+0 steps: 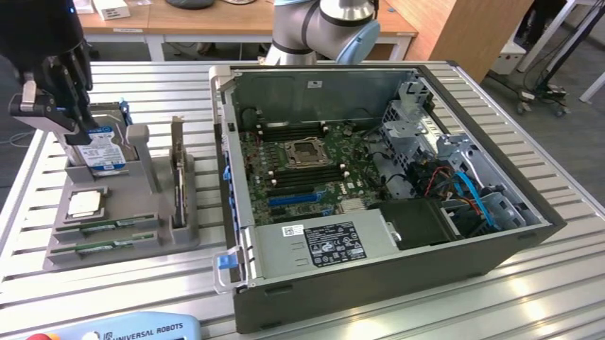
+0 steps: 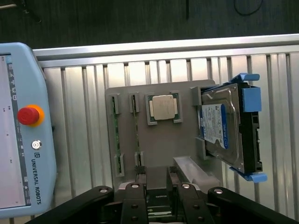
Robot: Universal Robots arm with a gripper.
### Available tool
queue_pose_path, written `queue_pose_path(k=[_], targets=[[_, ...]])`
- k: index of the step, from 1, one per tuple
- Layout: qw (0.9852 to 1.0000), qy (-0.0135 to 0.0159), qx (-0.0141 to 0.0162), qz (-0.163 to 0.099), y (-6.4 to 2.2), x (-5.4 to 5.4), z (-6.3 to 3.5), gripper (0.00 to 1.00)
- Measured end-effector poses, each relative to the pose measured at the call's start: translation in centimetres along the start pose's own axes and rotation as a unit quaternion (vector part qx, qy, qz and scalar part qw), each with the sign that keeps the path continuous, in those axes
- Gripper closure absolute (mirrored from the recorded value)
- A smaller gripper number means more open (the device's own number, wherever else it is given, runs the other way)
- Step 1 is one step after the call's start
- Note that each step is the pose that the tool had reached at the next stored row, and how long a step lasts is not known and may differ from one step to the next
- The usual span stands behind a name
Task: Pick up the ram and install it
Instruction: 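Pick up the ram and move it above insertion slot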
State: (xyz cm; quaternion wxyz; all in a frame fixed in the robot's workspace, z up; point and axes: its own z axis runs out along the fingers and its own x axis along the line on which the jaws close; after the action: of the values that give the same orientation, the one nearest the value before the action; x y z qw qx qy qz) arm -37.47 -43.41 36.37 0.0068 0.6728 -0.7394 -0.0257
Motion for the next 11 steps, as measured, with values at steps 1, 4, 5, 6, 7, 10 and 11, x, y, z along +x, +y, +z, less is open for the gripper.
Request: queue_pose_path(k=[1,4,5,6,7,10,11], targets=[[1.0,0.0,0.0,0.0,-0.01,0.0,0.11,0.69],[1.0,0.0,0.0,-0.001,-0.02,0.0,0.43,0.69],[1.0,0.0001,0.0,-0.002,-0.04,0.0,0.78,0.69],[1.0,0.0002,-0.0001,-0.004,-0.06,0.0,1.2,0.69],[1.0,0.0003,-0.0001,-0.007,-0.08,0.0,1.72,0.69],[0.9999,0.0006,-0.0003,-0.012,-0.12,0.1,2.49,0.69],[0.9999,0.0006,-0.0003,-0.013,-0.12,0.1,2.6,0.69]])
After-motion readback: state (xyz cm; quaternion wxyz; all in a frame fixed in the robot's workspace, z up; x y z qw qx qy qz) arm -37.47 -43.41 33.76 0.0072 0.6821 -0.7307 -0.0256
